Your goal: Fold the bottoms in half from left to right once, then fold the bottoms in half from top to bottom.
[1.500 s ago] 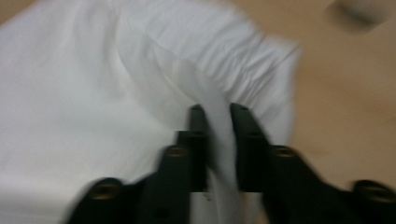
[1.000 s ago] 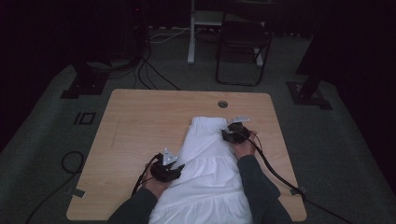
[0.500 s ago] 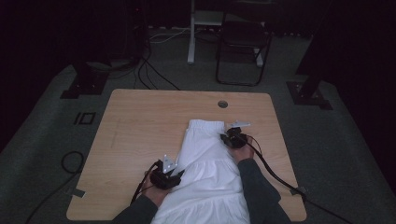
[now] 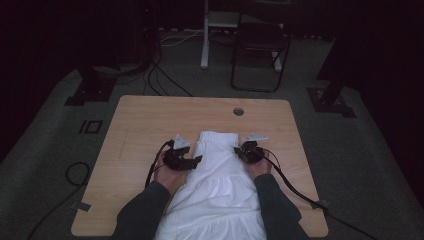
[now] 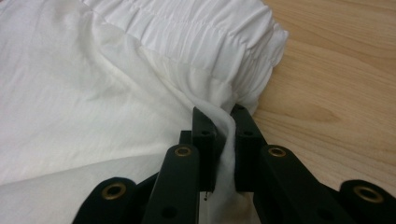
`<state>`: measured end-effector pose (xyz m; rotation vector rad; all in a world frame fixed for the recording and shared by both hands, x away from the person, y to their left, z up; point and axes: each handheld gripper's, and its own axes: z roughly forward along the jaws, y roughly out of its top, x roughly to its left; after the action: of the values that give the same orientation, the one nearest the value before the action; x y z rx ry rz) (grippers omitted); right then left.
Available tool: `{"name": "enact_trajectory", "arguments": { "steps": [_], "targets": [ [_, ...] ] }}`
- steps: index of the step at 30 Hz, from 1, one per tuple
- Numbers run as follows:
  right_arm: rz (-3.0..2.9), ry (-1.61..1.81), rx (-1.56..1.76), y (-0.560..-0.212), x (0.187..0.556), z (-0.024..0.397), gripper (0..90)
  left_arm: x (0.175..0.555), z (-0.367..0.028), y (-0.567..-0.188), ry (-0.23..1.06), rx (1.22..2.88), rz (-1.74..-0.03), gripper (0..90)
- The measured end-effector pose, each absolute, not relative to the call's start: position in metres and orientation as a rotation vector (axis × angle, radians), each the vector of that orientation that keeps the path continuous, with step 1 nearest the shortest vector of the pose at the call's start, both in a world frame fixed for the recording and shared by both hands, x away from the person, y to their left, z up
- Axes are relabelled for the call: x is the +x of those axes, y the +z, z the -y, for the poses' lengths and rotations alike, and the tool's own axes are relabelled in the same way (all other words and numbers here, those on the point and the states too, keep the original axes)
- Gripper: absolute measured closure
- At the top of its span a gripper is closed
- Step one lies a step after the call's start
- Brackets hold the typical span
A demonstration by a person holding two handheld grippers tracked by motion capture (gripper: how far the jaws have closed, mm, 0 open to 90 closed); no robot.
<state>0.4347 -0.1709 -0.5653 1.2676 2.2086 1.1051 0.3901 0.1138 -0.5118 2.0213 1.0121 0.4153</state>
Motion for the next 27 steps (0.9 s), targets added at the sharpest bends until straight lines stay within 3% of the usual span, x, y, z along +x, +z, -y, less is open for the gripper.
{"name": "enact_trajectory", "arguments": {
  "steps": [5,12,27],
  "targets": [
    [-2.204,1.118,1.263,-0.566,0.435,0.172,82.6,0.428,-0.091,-0.533,0.426,2.058,-1.089,29.5],
    [-2.188,1.134,1.271,-0.568,0.434,0.172,82.8,0.442,-0.089,-0.557,0.391,2.039,-1.186,19.0],
    [-2.189,1.136,1.276,-0.568,0.434,0.172,82.7,0.435,-0.073,-0.558,0.419,2.103,-1.110,19.0]
  ]
}}
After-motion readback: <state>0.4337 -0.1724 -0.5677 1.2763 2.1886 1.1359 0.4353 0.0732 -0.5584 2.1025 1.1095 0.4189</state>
